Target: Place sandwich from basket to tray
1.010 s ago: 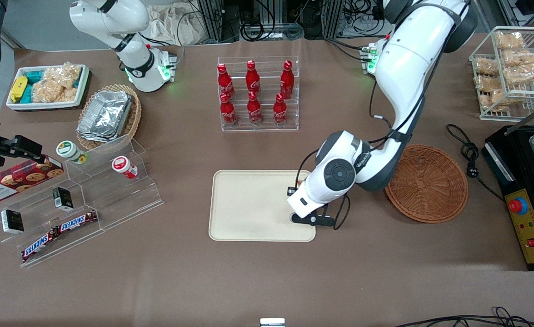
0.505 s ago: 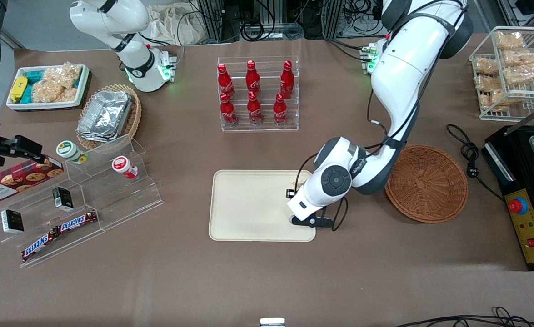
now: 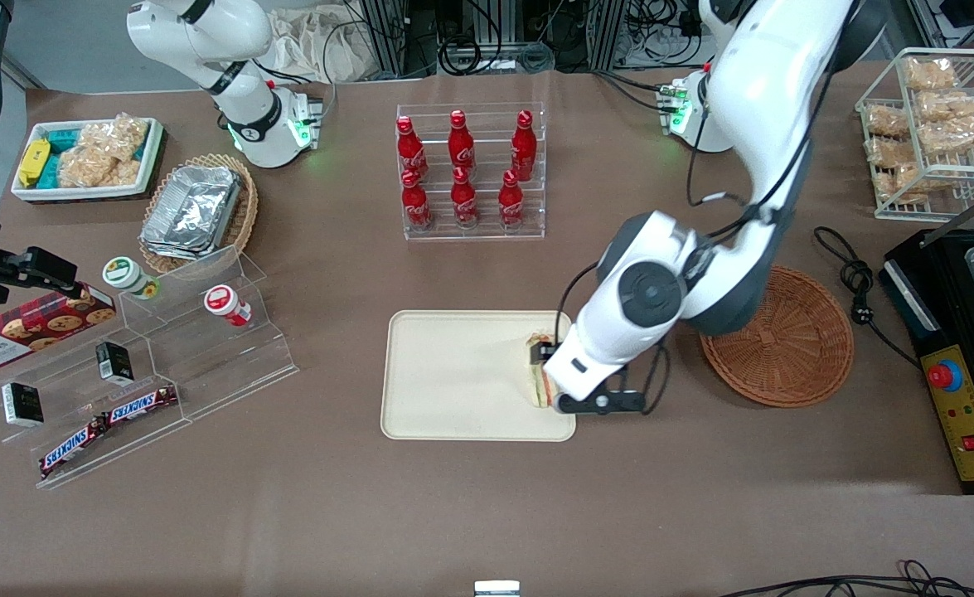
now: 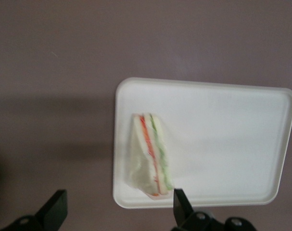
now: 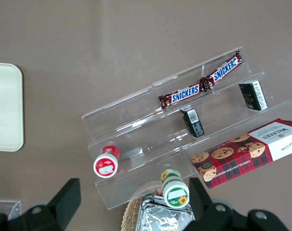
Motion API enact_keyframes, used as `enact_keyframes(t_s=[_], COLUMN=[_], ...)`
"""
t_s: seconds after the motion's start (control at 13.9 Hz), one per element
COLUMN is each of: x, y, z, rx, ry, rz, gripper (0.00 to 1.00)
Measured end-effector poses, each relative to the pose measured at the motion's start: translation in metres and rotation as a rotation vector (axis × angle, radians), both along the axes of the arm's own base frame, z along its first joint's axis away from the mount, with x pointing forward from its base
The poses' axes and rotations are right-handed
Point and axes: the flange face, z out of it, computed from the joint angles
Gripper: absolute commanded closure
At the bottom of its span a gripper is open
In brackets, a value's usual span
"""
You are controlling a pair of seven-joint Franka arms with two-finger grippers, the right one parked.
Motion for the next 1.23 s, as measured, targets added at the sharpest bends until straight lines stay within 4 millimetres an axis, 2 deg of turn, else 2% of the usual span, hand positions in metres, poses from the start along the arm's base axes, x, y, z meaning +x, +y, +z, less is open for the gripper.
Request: enact_keyframes(t_s=[0.14, 0.29, 0.51, 0.65, 0.79, 0.87, 1.23], x=[0.001, -0.003, -0.012, -0.015, -0.017, -0.018, -0.019], y=[0.05, 0.106, 0.188, 0.228, 0.248, 0.25, 0.241], z=[0.064, 0.116, 0.168, 0.187, 0.188, 0.185, 0.176], rx=[0.044, 0.094, 0.146, 0.163, 0.174, 0.178, 0.181], ry=[-0.032, -0.041, -0.042, -0.051, -0.031, -0.017, 0.006], rz=[0.056, 0.059, 0.001, -0.026, -0.031, -0.039, -0.061], gripper=[0.01, 0.01, 0.01, 0.01, 0.01, 0.01, 0.01])
